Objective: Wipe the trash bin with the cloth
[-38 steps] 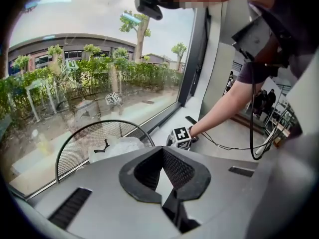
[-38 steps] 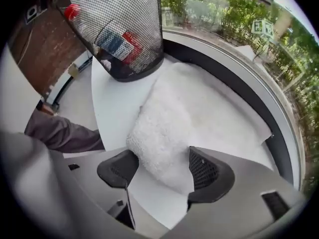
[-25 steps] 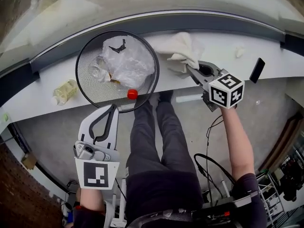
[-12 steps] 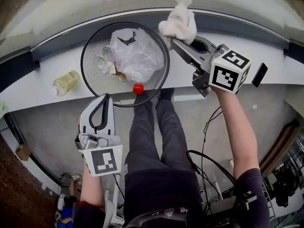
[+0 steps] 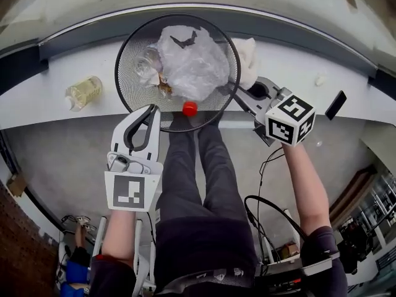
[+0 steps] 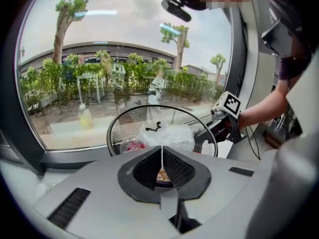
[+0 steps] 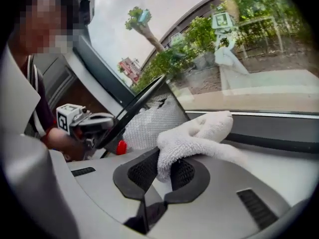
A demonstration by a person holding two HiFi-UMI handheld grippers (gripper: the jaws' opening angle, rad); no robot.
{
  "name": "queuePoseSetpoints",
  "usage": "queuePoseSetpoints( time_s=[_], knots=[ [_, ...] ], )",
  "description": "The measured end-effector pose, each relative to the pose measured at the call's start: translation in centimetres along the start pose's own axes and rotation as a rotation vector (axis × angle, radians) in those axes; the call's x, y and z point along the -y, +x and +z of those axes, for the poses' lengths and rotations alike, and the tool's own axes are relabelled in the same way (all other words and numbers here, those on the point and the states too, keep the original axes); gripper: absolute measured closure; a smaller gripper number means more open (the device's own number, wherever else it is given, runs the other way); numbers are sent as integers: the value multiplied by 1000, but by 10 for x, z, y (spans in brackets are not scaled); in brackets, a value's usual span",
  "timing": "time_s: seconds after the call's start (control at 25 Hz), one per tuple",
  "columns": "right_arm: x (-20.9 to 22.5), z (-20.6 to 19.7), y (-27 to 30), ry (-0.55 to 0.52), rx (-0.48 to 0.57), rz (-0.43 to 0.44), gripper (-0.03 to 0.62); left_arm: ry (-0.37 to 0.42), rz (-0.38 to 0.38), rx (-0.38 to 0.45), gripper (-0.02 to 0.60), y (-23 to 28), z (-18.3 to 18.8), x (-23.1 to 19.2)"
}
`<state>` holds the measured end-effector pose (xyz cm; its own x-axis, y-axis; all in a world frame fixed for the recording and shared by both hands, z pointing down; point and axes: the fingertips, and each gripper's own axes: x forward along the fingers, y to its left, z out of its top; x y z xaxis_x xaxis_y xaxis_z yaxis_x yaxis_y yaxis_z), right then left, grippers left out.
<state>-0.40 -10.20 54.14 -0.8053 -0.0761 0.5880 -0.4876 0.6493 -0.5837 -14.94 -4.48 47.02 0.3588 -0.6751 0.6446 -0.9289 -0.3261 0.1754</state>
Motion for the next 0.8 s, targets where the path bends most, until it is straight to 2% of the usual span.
queuePoseSetpoints(
  time_s=[0.08,0.16,0.32,0.48,0.56,0.68,0.8],
  knots=[
    [-21,-14,3,-85,-60,34,559,-42,-22,14,580,0,3,0],
    [-39,-23,6,-147,-93,58,559,-39,-33,14,580,1,3,0],
    [-67,-32,8,-170,-113,116,559,-40,-55,4,580,0,2,3],
    [-103,-42,5,-265,-169,230,559,-29,-71,-14,580,0,0,6],
    [-108,-37,-2,-293,-172,246,559,-34,-87,-27,580,0,0,9],
    [-85,-21,-18,-317,-162,168,558,-30,-55,-19,583,-13,4,-1],
    [-40,2,-38,-334,-149,-2,559,1,21,19,583,-28,16,-35]
  ],
)
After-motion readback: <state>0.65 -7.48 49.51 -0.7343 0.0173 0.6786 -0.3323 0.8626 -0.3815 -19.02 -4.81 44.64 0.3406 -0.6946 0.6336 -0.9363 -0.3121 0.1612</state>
